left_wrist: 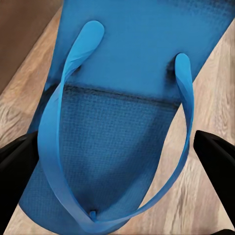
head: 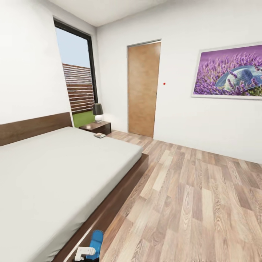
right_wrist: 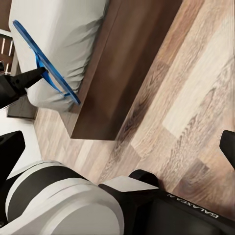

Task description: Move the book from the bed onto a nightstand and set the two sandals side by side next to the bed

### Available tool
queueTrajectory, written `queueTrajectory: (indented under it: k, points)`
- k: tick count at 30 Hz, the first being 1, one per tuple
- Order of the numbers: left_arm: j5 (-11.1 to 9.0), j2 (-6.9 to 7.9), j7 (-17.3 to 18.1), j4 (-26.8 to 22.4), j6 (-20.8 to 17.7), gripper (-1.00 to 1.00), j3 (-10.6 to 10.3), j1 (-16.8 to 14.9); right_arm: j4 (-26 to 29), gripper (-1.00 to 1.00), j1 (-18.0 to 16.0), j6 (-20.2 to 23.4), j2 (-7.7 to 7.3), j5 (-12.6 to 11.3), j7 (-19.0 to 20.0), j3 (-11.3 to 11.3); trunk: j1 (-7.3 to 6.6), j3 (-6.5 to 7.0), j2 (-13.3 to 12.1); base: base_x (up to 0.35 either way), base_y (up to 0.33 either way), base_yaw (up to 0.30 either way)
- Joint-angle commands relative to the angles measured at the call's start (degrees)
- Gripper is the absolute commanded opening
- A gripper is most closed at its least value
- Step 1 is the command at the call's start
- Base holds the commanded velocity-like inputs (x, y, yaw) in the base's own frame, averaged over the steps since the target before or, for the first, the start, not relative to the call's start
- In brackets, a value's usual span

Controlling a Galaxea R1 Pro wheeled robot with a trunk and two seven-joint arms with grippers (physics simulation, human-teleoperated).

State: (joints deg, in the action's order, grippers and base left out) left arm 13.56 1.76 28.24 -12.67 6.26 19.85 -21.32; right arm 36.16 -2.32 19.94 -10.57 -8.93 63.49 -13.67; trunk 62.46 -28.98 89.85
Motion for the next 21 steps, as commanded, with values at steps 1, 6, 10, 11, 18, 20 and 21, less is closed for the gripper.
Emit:
queueTrajectory:
  k: [1,6,10,11,18,20,21]
  points:
    - [0.59,-0.01,0.24,0.02,0.34,-1.0,0.43,-0.03,0.0,1.0,-0.05,0.54,0.01,-0.3,0.14,-0.05,0.0,-0.06,0.03,0.0,0.0,-0.284]
    - [0.59,-0.01,0.24,0.02,0.34,-1.0,0.38,-0.03,-0.02,1.0,-0.05,0.54,-0.04,-0.3,0.14,-0.05,0.0,-0.06,0.03,0.0,0.0,-0.284]
    - [0.59,-0.01,0.24,0.02,0.34,-1.0,0.39,-0.03,-0.01,1.0,-0.05,0.54,-0.02,-0.3,0.14,-0.05,0.0,-0.06,0.03,0.0,0.0,-0.284]
    - [0.59,-0.01,0.24,0.02,0.34,-1.0,0.38,-0.03,-0.01,1.0,-0.05,0.54,-0.02,-0.3,0.14,-0.05,0.0,-0.06,0.03,0.0,0.0,-0.284]
    - [0.59,-0.01,0.24,0.02,0.34,-1.0,0.37,-0.03,-0.03,1.0,-0.05,0.54,-0.04,-0.3,0.14,-0.05,0.0,-0.06,0.03,0.0,0.0,-0.285]
    - [0.59,-0.01,0.24,0.02,0.34,-1.0,0.38,-0.03,-0.03,1.0,-0.05,0.54,-0.04,-0.3,0.14,-0.05,0.0,-0.06,0.03,0.0,0.0,-0.285]
    - [0.59,-0.01,0.24,0.02,0.34,-1.0,0.38,-0.03,-0.02,1.0,-0.05,0.54,-0.02,-0.3,0.14,-0.05,0.0,-0.06,0.03,0.0,0.0,-0.285]
